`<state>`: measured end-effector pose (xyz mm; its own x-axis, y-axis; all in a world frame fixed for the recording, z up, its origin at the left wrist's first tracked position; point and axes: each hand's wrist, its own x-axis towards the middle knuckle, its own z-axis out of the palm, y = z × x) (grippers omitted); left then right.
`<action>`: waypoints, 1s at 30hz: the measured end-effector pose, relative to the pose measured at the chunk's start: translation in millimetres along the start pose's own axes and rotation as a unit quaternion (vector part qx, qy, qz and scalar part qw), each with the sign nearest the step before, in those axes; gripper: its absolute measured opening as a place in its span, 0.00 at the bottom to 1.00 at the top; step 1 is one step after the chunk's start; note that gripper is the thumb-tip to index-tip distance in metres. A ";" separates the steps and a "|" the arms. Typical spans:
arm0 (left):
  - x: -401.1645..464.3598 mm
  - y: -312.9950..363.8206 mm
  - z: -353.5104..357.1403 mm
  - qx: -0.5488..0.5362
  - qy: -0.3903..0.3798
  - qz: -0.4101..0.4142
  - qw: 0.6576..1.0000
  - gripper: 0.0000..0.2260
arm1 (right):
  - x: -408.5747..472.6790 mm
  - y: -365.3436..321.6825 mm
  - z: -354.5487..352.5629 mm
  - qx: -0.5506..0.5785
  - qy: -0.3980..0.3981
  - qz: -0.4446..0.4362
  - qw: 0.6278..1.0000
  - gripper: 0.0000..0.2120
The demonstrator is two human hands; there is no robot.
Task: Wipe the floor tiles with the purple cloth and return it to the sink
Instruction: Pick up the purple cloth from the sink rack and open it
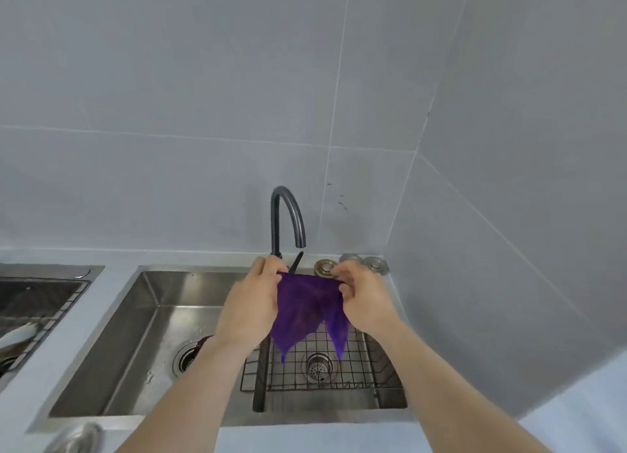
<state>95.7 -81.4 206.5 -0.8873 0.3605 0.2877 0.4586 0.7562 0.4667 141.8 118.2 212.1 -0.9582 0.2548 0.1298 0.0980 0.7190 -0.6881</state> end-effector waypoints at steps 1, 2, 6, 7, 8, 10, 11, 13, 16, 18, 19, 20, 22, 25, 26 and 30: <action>-9.2 5.2 -16.3 -0.004 0.015 0.004 1.000 0.05 | -12.3 -14.4 -7.9 0.009 0.011 -0.006 1.000 0.16; -19.2 11.1 -32.8 -0.010 0.029 0.006 1.000 0.06 | -25.3 -29.5 -15.6 0.012 0.026 -0.012 1.000 0.14; -58.0 37.1 -91.8 -0.036 0.081 0.008 0.996 0.10 | -81.5 -83.9 -32.7 0.014 0.054 -0.041 0.998 0.13; -67.5 44.1 -104.2 -0.037 0.092 0.014 0.995 0.11 | -95.8 -95.4 -35.4 0.021 0.054 -0.053 0.997 0.12; -76.6 50.7 -115.5 -0.036 0.101 0.022 0.994 0.11 | -109.3 -105.4 -36.5 0.035 0.054 -0.061 0.996 0.10; -93.3 61.7 -135.2 -0.033 0.109 0.033 0.993 0.12 | -137.4 -123.3 -39.7 0.069 0.049 -0.067 0.994 0.03; -100.9 65.8 -143.6 -0.033 0.111 0.036 0.993 0.12 | -150.8 -130.0 -41.8 0.078 0.047 -0.071 0.993 0.05; -115.4 71.9 -157.9 -0.032 0.116 0.045 0.992 0.13 | -172.5 -136.6 -48.1 0.050 0.034 -0.087 0.994 0.18; -134.2 77.9 -173.4 -0.024 0.115 0.062 0.991 0.13 | -193.3 -137.6 -60.1 -0.038 0.000 -0.114 0.993 0.24; -145.9 83.1 -179.9 -0.019 0.116 0.071 0.991 0.12 | -203.5 -133.9 -69.3 -0.056 -0.002 -0.123 0.991 0.21; -151.5 86.4 -182.7 -0.017 0.117 0.074 0.990 0.12 | -208.8 -131.7 -74.3 -0.053 0.005 -0.124 0.991 0.19; -157.4 90.2 -185.2 -0.016 0.118 0.075 0.990 0.12 | -214.8 -129.8 -79.3 -0.050 0.015 -0.118 0.992 0.17; -168.2 98.2 -189.0 -0.013 0.118 0.080 0.990 0.12 | -226.8 -124.8 -89.1 -0.052 0.046 -0.093 0.993 0.13; -182.4 111.6 -192.7 0.006 0.113 0.094 0.989 0.12 | -244.7 -117.9 -104.9 -0.073 0.103 -0.059 0.990 0.10; -186.6 116.4 -193.2 0.017 0.110 0.099 0.989 0.12 | -251.3 -116.8 -110.6 -0.083 0.116 -0.055 0.988 0.11; -206.9 136.9 -194.1 0.049 0.112 0.106 0.987 0.12 | -275.4 -109.9 -132.5 -0.130 0.148 -0.058 0.979 0.14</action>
<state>351.7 -158.4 373.2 -0.7340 0.3948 0.5527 0.6160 0.7296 0.2969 430.5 54.7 346.6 -0.8514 0.3105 0.4228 0.0962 0.8847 -0.4561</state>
